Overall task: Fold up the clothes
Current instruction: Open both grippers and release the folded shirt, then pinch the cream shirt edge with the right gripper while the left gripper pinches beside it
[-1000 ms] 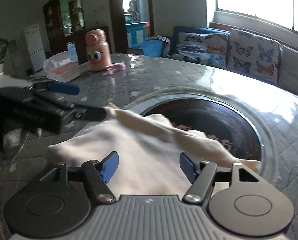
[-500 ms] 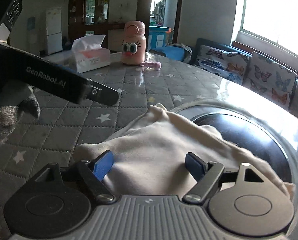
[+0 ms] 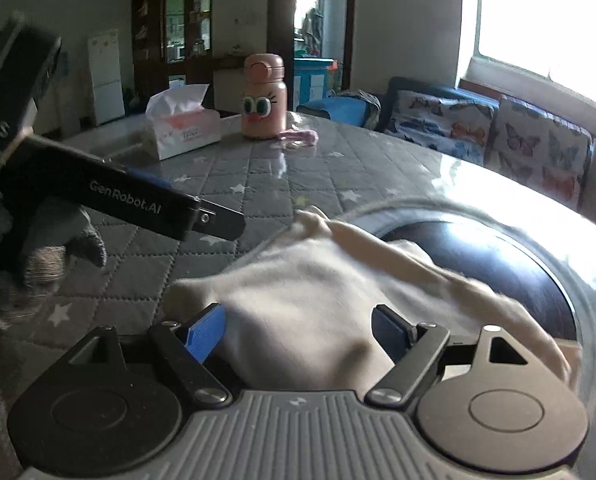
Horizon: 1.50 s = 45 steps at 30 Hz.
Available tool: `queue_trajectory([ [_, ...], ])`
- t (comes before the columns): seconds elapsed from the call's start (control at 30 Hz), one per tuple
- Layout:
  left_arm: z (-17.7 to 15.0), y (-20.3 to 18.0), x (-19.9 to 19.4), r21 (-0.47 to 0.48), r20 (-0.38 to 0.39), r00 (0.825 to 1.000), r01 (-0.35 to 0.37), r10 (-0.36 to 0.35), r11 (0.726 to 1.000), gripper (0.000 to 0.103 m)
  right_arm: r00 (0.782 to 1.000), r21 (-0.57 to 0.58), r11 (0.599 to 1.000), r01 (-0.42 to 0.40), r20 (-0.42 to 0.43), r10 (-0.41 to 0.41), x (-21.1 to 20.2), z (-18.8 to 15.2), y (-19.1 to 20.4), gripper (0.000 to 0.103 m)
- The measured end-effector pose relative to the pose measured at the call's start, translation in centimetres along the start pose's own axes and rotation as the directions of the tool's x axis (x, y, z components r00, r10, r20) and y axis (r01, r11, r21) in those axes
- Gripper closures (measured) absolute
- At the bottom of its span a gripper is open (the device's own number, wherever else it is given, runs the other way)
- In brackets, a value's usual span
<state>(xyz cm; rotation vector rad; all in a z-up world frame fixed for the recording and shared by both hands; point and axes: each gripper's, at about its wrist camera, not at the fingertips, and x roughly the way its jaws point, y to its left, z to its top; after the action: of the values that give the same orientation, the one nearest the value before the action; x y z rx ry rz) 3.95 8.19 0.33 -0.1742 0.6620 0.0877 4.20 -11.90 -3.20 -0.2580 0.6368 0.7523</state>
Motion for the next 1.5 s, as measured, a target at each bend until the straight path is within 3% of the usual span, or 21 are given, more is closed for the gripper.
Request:
queue_trajectory([
  [0.37,-0.8,-2.6,0.5,0.039,-0.022,0.999,0.034,-0.033,0.999,0.000,0.995,0.187,0.978,0.092,0.006,-0.095,-5.5,-3.8,-5.4,0.017],
  [0.6,-1.6,-3.0,1.0,0.049,-0.052,0.998,0.024,-0.021,0.999,0.000,0.996,0.253,0.963,0.088,-0.008,-0.089,-6.2,-5.8,-7.1,0.017],
  [0.83,-1.7,-2.8,0.9,0.043,-0.059,0.998,0.010,-0.007,0.999,0.000,0.997,0.231,0.970,0.071,0.020,-0.078,-6.0,-4.2,-6.9,0.015],
  [0.97,-1.7,-2.8,1.0,0.041,-0.074,0.997,0.008,-0.005,0.999,0.000,0.998,0.215,0.974,0.067,-0.020,-0.064,-4.3,-4.1,-6.6,0.013],
  [1.5,-1.1,-2.3,1.0,0.042,-0.095,0.995,-0.015,0.019,0.999,0.000,1.000,-0.062,0.998,0.003,-0.020,-0.005,-2.0,-1.2,-0.2,0.013],
])
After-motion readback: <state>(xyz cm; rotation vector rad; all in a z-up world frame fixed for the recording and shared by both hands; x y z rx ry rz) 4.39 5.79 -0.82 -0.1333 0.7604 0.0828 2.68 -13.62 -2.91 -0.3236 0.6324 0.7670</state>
